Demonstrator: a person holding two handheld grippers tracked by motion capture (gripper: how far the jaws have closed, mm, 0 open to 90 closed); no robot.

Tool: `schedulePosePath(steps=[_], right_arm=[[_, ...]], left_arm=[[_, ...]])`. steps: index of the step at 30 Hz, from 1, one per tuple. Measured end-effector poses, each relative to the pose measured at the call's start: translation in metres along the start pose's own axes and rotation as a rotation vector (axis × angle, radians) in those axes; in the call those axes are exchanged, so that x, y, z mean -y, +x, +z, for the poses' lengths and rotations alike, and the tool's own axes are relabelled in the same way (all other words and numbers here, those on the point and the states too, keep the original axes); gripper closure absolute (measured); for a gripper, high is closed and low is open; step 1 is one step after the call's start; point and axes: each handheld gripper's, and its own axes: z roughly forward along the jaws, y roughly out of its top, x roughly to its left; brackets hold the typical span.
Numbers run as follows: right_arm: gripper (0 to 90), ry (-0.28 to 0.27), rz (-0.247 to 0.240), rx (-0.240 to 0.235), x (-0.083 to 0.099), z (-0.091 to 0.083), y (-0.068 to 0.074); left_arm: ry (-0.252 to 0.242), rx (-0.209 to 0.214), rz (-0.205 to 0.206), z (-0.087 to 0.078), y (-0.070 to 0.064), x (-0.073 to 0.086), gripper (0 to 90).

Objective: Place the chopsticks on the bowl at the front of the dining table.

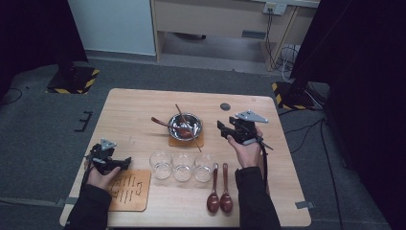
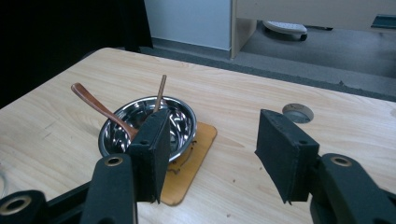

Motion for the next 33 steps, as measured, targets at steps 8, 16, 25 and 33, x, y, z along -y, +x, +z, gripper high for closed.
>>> schedulePosePath(steps=[8,16,25,33], right_arm=[[44.8,0.013,-0.008,0.017,0.021,-0.021,-0.016],[44.7,0.031,-0.018,0.038,0.046,-0.041,-0.029],[45.7,0.050,-0.034,0.065,0.079,-0.060,-0.038],[47.7,0.080,-0.021,0.087,0.107,-0.069,-0.050]], left_arm=[[0.000,0.000,0.000,0.000,0.000,0.000,0.0],[0.000,0.000,0.000,0.000,0.000,0.000,0.0],[0.000,0.000,0.000,0.000,0.000,0.000,0.0],[0.000,0.000,0.000,0.000,0.000,0.000,0.0]])
